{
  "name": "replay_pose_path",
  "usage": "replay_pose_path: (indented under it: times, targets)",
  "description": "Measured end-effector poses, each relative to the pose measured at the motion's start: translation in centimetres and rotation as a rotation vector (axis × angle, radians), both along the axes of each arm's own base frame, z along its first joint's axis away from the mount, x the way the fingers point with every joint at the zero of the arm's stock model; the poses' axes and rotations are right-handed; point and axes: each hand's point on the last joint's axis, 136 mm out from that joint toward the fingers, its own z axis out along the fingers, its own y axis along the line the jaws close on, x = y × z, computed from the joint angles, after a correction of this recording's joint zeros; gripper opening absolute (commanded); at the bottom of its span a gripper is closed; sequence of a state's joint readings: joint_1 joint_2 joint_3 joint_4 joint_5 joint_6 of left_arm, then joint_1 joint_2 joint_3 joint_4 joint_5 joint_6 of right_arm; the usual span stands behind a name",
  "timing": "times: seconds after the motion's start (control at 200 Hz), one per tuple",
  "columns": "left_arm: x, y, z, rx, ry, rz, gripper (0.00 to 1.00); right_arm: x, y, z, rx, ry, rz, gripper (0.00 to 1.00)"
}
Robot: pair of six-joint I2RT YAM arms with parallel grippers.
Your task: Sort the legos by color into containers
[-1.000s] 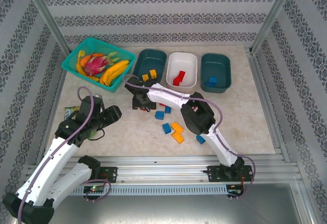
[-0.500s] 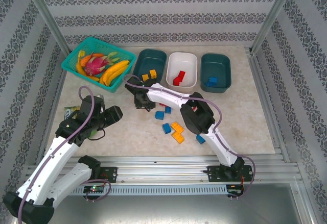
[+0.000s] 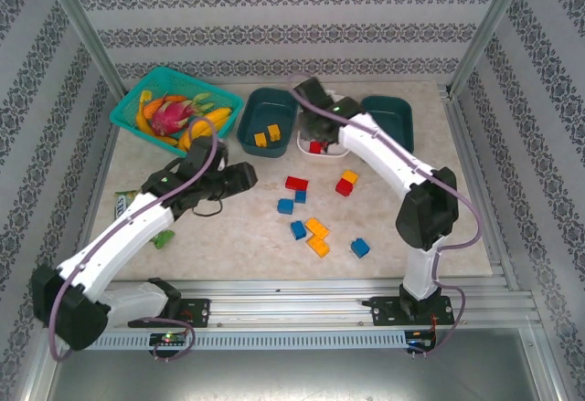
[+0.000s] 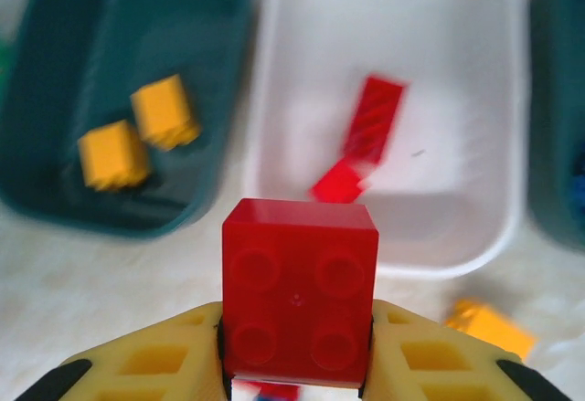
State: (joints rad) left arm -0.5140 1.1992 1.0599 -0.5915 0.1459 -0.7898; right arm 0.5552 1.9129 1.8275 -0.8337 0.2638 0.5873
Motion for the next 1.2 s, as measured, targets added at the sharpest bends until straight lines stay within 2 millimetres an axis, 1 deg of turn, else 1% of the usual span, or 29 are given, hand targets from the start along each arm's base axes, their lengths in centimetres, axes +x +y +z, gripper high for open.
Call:
replay_pose_path:
  times: [0.045, 0.085, 0.175, 0.28, 0.38, 0.475, 0.53, 0.649, 0.834, 1.009, 1.104, 1.164, 1.199]
  targets:
    - [0.9, -1.1, 0.0, -0.005, -0.004, -0.015, 0.66, 1.1, -2.0, -0.9, -0.012, 0.022, -0.031, 0.34]
    - [1.6, -1.9, 0.0, -0.008, -0.005, -0.026, 0.66, 1.9, -3.3, -1.8, -0.018, 0.046, -0.054, 0.34]
    - [3.2, -3.7, 0.0, -0.013, -0.006, -0.045, 0.66, 3.4, -4.9, -4.7, -0.027, 0.110, -0.083, 0.35]
    - [4.6, -5.2, 0.3, -0.014, -0.015, -0.061, 0.66, 4.4, -5.5, -8.1, -0.029, 0.191, -0.098, 0.35]
    - [5.5, -6.2, 0.5, -0.018, -0.023, -0.076, 0.66, 4.8, -5.6, -10.7, -0.024, 0.251, -0.117, 0.35]
    - [5.8, -6.9, 0.4, -0.016, -0.027, -0.093, 0.66, 5.1, -5.9, -12.1, -0.012, 0.287, -0.145, 0.36]
    - [5.8, -7.1, 0.2, -0.013, -0.025, -0.100, 0.66, 5.2, -6.1, -12.6, -0.002, 0.298, -0.162, 0.38]
    - [5.7, -7.4, -0.2, -0.006, -0.018, -0.109, 0.66, 5.1, -6.4, -12.9, 0.017, 0.312, -0.203, 0.41]
    - [5.6, -7.5, -0.2, -0.004, -0.020, -0.115, 0.66, 5.1, -6.6, -13.1, 0.042, 0.320, -0.244, 0.56]
    - [5.6, -7.5, -0.1, 0.001, -0.025, -0.123, 0.66, 5.3, -6.5, -12.9, 0.053, 0.312, -0.261, 0.60]
    - [5.6, -7.5, 0.0, 0.003, -0.029, -0.126, 0.66, 5.6, -6.2, -11.8, 0.064, 0.286, -0.256, 0.60]
    - [5.5, -7.5, 0.1, 0.004, -0.032, -0.128, 0.66, 6.0, -5.7, -10.2, 0.077, 0.251, -0.244, 0.60]
    - [5.5, -7.4, 0.1, 0.008, -0.031, -0.127, 0.66, 6.3, -5.4, -8.8, 0.088, 0.221, -0.235, 0.60]
